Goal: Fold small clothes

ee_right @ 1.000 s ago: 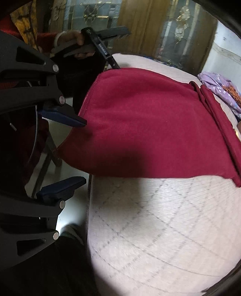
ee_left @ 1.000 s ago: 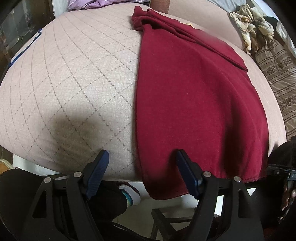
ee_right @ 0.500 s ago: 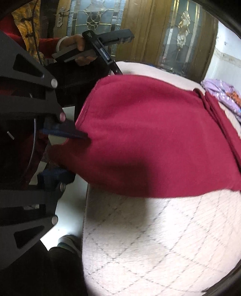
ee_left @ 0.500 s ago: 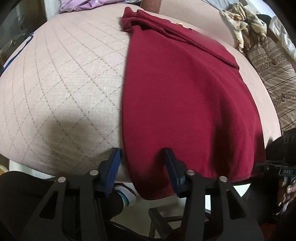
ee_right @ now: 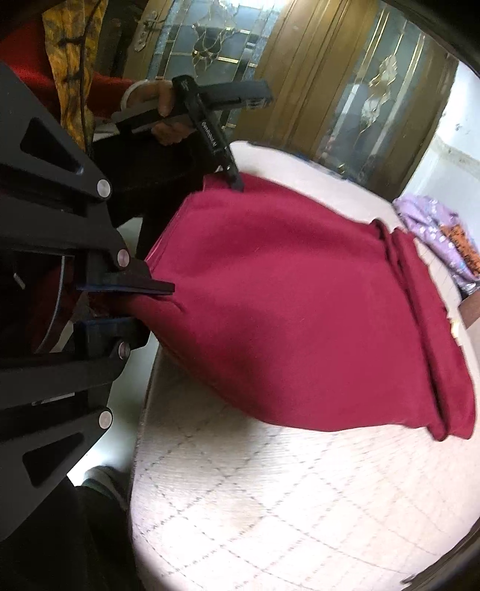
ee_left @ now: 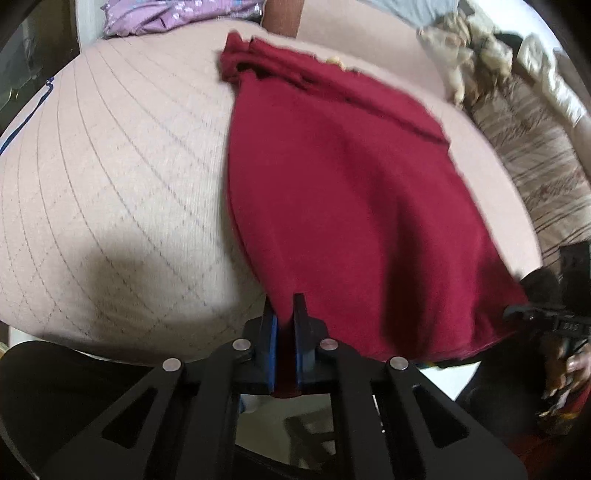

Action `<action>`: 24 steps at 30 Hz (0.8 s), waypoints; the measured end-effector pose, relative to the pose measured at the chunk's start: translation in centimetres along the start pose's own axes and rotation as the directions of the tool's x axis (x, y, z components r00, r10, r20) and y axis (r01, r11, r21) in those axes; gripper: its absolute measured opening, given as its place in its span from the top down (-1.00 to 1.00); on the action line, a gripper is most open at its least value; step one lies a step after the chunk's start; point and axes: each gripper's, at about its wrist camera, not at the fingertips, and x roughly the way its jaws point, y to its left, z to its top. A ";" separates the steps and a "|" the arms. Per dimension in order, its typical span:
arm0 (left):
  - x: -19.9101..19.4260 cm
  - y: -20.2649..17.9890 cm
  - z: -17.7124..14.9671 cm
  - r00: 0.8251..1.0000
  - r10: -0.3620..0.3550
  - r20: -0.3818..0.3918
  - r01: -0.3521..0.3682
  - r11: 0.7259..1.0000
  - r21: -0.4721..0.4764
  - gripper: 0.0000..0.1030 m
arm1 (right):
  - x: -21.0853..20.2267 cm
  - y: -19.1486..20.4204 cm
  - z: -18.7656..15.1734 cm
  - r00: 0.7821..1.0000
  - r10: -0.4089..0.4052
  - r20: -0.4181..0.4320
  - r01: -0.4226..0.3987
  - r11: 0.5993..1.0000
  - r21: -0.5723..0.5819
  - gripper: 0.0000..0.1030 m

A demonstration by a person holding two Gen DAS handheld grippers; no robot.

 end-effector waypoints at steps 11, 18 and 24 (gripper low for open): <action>-5.3 1.8 4.0 0.970 -0.023 0.242 0.050 0.993 -0.107 0.91 | -5.3 0.3 2.3 0.958 0.204 0.202 -0.215 0.976 0.034 0.84; -7.7 0.8 3.9 0.955 -0.021 0.297 0.048 0.995 -0.083 0.91 | -8.0 2.1 3.3 0.922 0.263 0.283 -0.270 0.963 -0.016 0.84; -7.5 0.6 4.2 0.956 0.026 0.293 -0.002 0.997 -0.081 0.91 | -8.6 1.5 4.3 0.914 0.274 0.300 -0.280 0.960 -0.024 0.83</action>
